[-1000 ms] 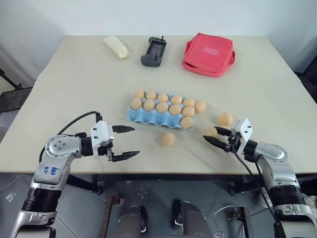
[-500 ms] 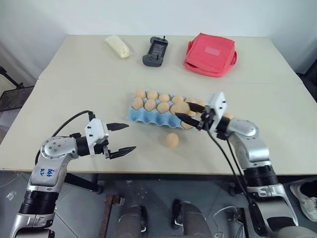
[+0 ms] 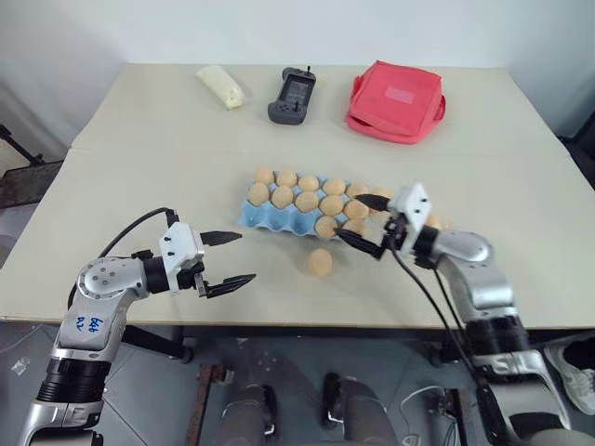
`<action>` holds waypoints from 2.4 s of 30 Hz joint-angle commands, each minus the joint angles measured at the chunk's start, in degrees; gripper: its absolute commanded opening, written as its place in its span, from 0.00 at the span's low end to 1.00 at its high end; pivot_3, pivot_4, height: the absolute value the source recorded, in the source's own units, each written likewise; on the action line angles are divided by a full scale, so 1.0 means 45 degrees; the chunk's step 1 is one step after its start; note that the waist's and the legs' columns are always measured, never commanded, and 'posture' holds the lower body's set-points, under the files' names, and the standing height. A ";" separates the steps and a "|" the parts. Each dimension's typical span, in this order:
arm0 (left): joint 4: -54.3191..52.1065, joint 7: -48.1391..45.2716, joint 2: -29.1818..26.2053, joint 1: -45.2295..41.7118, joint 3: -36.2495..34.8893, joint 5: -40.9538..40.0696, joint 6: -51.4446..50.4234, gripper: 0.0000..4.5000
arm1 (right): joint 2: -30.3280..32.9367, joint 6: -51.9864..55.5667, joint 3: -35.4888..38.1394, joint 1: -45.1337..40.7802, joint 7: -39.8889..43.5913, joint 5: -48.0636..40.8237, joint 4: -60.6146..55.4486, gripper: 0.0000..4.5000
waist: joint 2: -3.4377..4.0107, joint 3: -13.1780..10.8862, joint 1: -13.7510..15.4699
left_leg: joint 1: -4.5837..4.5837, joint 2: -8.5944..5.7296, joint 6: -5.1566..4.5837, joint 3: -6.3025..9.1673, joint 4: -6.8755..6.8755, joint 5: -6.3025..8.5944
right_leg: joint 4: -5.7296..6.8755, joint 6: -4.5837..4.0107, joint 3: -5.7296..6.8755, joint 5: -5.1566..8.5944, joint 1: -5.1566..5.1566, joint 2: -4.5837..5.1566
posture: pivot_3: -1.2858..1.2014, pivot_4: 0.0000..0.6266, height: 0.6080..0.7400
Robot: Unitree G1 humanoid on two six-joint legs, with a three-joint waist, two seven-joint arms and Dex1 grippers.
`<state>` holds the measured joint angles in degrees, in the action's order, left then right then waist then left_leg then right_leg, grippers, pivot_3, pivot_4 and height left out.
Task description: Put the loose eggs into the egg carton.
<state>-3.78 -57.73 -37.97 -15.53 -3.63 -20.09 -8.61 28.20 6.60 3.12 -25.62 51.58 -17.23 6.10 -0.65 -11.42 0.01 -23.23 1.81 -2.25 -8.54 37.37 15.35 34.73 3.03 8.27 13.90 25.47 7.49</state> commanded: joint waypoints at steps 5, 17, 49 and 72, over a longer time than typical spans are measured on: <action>0.0519 -0.0546 0.0362 -0.1035 0.0599 0.0059 0.0364 0.95 | 0.1025 -0.0236 0.3427 0.3471 -0.0982 -0.1216 -0.2444 1.00 | 0.0000 0.0000 0.0004 | 0.0006 -0.0002 0.0041 -0.0004 -0.0001 0.0028 | -0.0002 0.0011 -0.0006 -0.0007 -0.0003 -0.0003 | 0.52 0.24 1.00; 0.1789 -0.1185 0.0935 -0.2485 0.1132 0.0123 0.0718 0.95 | 0.1095 -0.2175 0.4701 0.5725 -0.2054 -0.0479 -0.0520 1.00 | 0.0000 0.0000 -0.0076 | 0.0026 0.0004 0.0041 -0.0031 0.0008 0.0009 | 0.0002 -0.0001 -0.0045 -0.0026 -0.0007 -0.0025 | 0.52 0.24 1.00; 0.0060 0.0355 0.0038 0.0010 -0.0827 -0.0163 0.0307 0.95 | 0.0852 0.0261 0.0068 -0.2028 0.0967 0.0226 0.2763 0.50 | 0.0005 -0.0003 -0.0385 | 0.0026 0.0010 0.0005 -0.0058 0.0002 -0.0064 | 0.0005 0.0007 -0.0078 -0.0089 0.0006 -0.0016 | 0.52 0.24 1.00; -0.0246 0.0624 -0.0020 0.0593 -0.1024 -0.0252 -0.0006 0.95 | -0.2892 0.2706 -0.2948 -0.4752 -0.0841 0.1660 0.1710 1.00 | 0.0003 -0.0002 -0.0370 | -0.0016 0.0000 0.0079 -0.0077 -0.0034 -0.0056 | -0.0024 0.0012 -0.0076 -0.0127 0.0035 -0.0009 | 0.52 0.24 1.00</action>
<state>-2.32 -55.05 -37.22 -13.08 -6.85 -20.06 -8.70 14.01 17.77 -12.48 -47.25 47.00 -8.08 18.85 -0.63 -11.43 -1.66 -23.29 1.82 -1.97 -8.88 37.19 15.15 34.62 3.08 7.93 13.33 25.63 7.45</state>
